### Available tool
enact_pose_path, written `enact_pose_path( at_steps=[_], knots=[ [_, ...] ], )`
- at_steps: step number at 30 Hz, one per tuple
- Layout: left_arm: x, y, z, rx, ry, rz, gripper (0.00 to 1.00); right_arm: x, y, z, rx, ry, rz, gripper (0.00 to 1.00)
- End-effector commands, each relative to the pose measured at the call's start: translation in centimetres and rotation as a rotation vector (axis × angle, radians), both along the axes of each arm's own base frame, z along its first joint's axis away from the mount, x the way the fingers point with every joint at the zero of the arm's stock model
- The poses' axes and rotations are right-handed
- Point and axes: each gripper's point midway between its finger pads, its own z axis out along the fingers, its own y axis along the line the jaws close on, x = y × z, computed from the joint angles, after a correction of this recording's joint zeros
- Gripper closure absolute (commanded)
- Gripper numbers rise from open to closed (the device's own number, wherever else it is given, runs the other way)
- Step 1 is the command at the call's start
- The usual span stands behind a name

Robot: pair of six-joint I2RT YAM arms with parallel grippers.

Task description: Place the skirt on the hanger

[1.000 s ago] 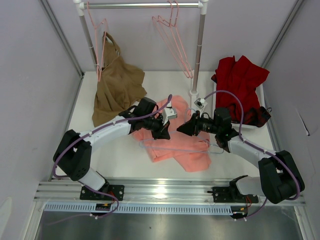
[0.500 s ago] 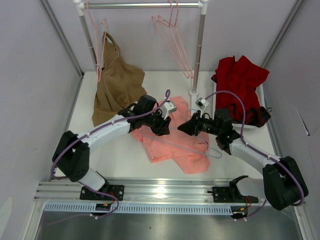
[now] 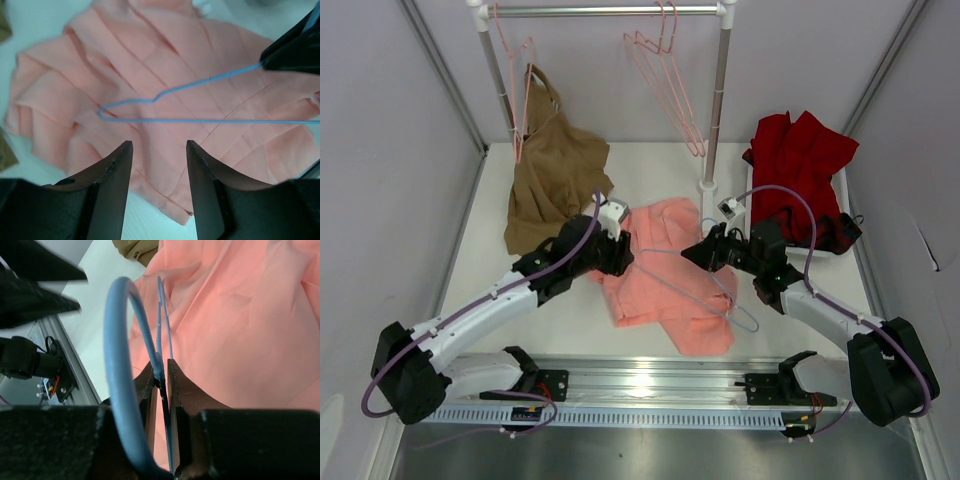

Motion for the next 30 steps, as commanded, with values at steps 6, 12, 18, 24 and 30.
enact_pose_path(
  at_steps=[6, 12, 18, 24, 30],
  knots=[
    [-5.5, 2.8, -8.0, 0.153, 0.125, 0.295, 0.45, 1.1, -0.1, 1.9, 0.047, -0.016, -0.046, 1.0],
    [-8.7, 4.2, -10.3, 0.265, 0.11, 0.366, 0.41, 1.3, 0.0, 2.0, 0.042, -0.016, -0.04, 1.0],
    [-11.1, 4.0, -12.3, 0.309, 0.122, 0.345, 0.41, 1.3, 0.1, 2.2, 0.046, -0.018, -0.033, 1.0],
    [-11.7, 3.1, -13.2, 0.353, 0.11, 0.301, 0.4, 1.2, 0.4, 2.3, 0.05, -0.015, -0.016, 1.0],
    [-10.3, 3.2, -13.8, 0.445, 0.04, 0.316, 0.35, 1.1, 0.5, 2.4, 0.053, -0.016, -0.006, 1.0]
  ],
)
